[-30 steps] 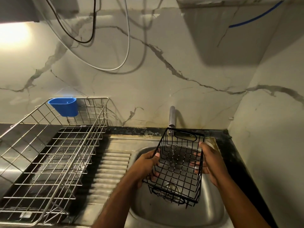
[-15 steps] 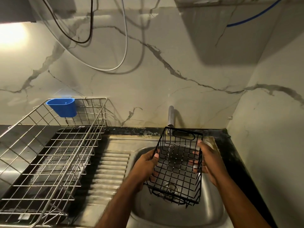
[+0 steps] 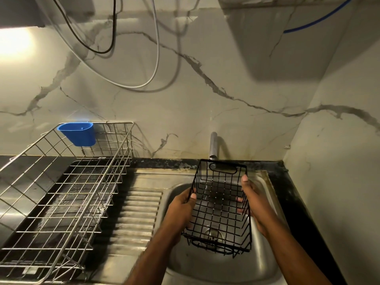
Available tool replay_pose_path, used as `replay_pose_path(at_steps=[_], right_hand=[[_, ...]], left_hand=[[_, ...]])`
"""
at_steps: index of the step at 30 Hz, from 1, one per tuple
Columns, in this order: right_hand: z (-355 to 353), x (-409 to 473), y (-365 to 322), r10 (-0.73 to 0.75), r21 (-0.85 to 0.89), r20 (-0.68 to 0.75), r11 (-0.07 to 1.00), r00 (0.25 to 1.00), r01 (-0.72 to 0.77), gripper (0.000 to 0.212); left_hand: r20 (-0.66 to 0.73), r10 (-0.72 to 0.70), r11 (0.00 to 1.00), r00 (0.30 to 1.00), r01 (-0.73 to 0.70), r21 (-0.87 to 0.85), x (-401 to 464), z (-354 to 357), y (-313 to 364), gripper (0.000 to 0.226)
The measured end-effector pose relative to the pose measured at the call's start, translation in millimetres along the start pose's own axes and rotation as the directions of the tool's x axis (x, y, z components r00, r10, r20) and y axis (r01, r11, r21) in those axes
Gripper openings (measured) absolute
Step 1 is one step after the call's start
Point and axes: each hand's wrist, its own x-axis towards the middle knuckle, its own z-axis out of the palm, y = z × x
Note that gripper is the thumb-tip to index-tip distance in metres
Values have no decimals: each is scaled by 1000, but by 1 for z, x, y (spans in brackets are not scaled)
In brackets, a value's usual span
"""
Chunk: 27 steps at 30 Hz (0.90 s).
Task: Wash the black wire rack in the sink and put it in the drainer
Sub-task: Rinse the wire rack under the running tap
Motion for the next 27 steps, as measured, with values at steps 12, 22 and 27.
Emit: replay_pose_path(at_steps=[12, 22, 27], right_hand=[[4, 4, 3, -13, -28, 3, 1000, 1000, 13, 64], [4, 3, 3, -22, -53, 8, 998, 1000, 23, 75], [4, 4, 3, -34, -38, 11, 999, 999, 34, 69]], left_hand=[[-29, -7, 999, 1000, 8, 32, -2, -5, -3, 37], [-28, -4, 1000, 1000, 5, 8, 2, -5, -6, 37], [-40, -2, 1000, 999, 3, 5, 8, -3, -10, 38]])
